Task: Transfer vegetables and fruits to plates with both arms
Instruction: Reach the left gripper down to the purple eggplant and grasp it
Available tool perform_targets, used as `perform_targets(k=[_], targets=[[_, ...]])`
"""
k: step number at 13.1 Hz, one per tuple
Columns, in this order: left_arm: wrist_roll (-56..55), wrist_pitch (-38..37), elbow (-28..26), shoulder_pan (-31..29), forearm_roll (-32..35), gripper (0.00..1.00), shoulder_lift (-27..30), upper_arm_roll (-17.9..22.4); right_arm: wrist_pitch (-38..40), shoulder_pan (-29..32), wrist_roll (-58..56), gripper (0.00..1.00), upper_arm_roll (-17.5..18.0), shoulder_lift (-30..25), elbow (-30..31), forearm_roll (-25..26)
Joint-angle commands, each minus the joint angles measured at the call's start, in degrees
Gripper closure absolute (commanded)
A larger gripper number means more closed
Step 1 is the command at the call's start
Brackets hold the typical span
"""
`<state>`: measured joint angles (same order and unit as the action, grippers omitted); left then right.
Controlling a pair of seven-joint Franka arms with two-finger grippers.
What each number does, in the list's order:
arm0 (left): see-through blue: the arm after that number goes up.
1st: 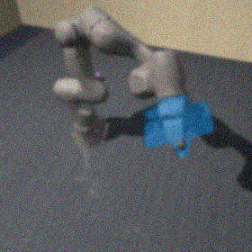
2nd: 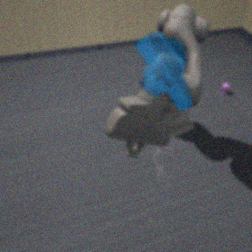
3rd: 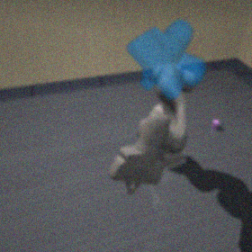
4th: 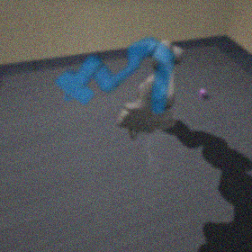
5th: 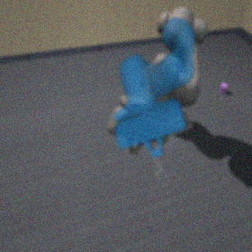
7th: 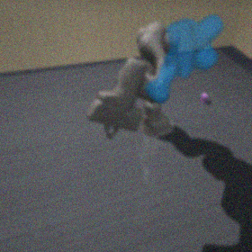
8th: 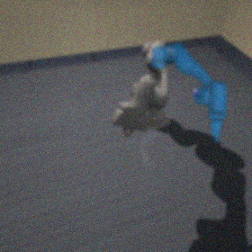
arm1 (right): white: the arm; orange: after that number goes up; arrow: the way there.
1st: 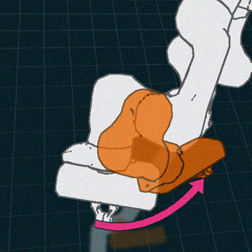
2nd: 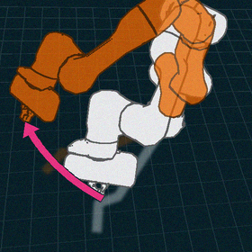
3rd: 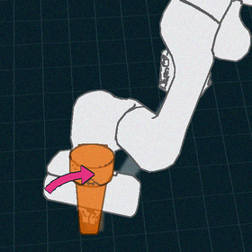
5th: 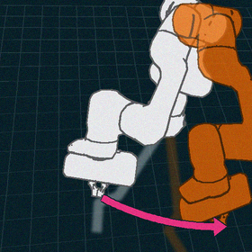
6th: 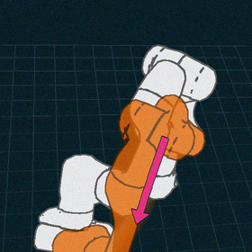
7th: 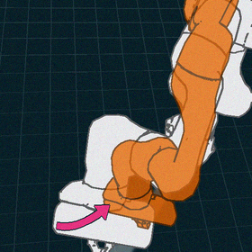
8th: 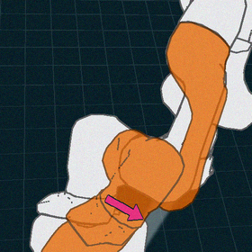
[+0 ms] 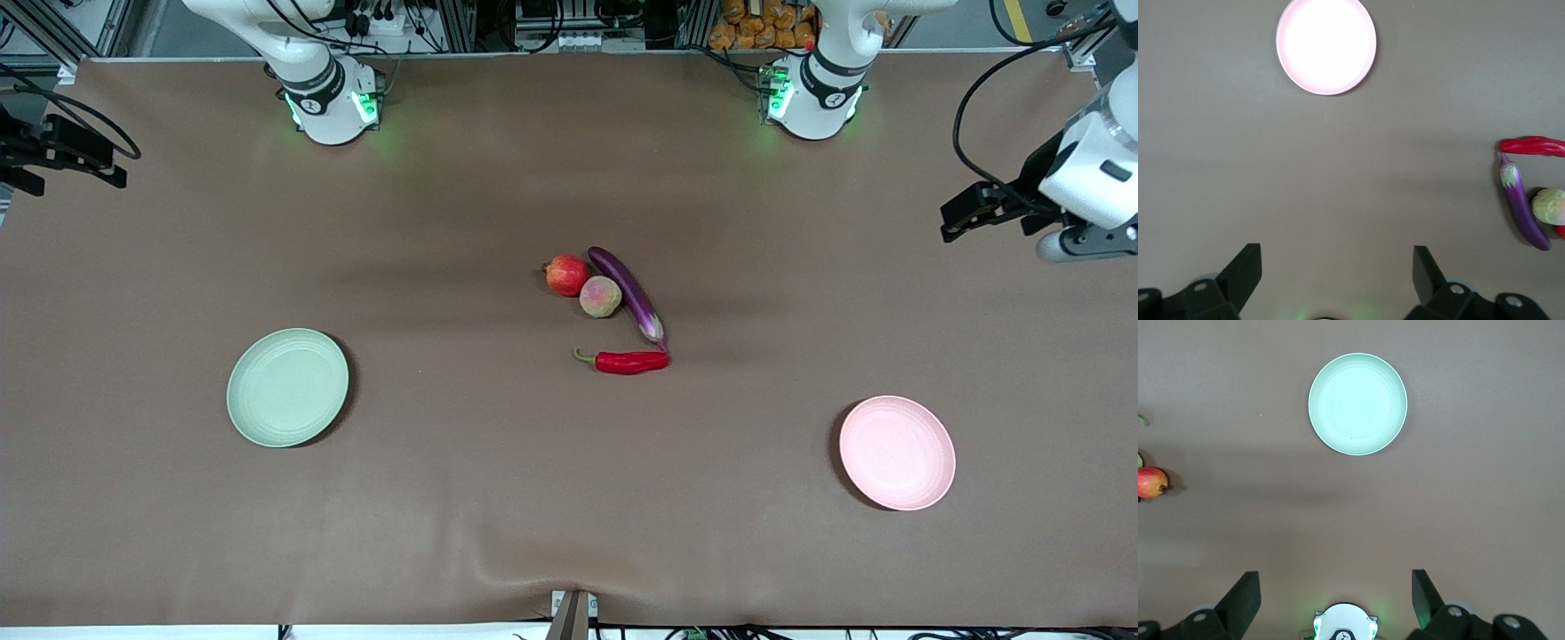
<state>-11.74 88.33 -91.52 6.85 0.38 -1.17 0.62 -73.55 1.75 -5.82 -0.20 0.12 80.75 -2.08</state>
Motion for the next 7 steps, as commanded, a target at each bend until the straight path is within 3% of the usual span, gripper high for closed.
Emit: perform_targets(k=[1,7], targets=[[-7.55,3.66,1.61,0.88,-2.22,0.00,-5.94,-0.87,0.42,1.33,0.19,0.00,0.82,-0.47,0.38,-1.08],[-26.62,19.50,0.73,5.08,-2.75,0.00,-17.62,-6.68,0.60,1.33,0.19,0.00,0.82,-0.47,0.38,-1.08]])
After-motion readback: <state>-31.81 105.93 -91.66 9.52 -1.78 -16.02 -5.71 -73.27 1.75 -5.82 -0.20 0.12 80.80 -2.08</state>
